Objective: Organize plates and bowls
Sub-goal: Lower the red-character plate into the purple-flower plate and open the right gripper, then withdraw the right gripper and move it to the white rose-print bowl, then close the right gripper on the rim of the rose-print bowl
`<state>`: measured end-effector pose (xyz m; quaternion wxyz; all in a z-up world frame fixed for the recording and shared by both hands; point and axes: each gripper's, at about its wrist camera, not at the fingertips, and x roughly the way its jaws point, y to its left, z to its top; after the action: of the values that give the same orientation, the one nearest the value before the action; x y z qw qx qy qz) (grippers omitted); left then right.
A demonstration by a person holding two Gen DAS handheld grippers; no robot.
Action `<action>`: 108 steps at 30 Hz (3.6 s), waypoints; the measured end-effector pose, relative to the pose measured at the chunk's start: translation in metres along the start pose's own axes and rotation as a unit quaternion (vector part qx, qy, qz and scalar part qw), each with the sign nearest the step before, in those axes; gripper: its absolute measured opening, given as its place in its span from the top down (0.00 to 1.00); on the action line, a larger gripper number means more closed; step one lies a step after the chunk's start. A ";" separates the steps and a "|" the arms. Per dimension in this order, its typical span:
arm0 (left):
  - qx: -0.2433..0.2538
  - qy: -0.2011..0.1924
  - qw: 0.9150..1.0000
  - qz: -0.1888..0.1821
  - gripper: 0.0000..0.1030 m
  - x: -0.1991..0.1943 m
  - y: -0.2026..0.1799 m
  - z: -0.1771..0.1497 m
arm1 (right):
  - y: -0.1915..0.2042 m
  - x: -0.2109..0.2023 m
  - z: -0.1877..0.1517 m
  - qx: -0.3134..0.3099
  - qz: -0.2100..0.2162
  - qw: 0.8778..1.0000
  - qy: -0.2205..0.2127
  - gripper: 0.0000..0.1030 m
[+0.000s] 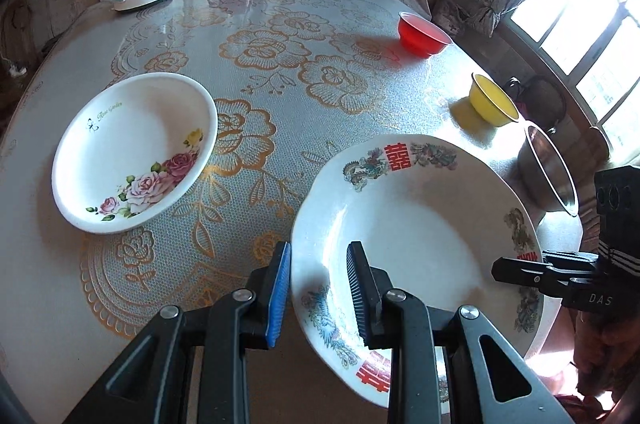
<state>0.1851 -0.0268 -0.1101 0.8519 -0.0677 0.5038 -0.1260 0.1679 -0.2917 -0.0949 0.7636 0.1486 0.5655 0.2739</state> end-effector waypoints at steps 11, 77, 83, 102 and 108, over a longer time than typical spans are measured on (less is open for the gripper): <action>0.040 -0.019 0.999 0.028 0.72 -0.001 -0.013 -0.008 | -0.011 0.005 -0.006 0.036 -0.004 0.999 -0.003 0.84; -0.145 -0.017 0.974 0.174 0.14 -0.008 0.188 0.050 | 0.167 0.173 0.153 -0.095 -0.098 0.987 0.085 0.64; -0.141 -0.014 0.975 0.171 0.14 -0.002 0.189 0.053 | 0.162 0.190 0.158 -0.073 -0.098 0.988 0.097 0.64; -0.137 -0.001 0.978 0.156 0.21 0.014 0.192 0.051 | 0.173 0.218 0.151 -0.085 -0.100 0.986 0.098 0.76; -0.129 0.000 0.980 0.154 0.22 0.018 0.189 0.051 | 0.167 0.217 0.150 -0.091 -0.101 0.986 0.096 0.86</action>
<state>0.2656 0.1489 -0.1461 0.8452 -0.0981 0.5203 0.0730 0.3135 -0.0173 -0.1275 0.7396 -0.0063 0.6211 0.2590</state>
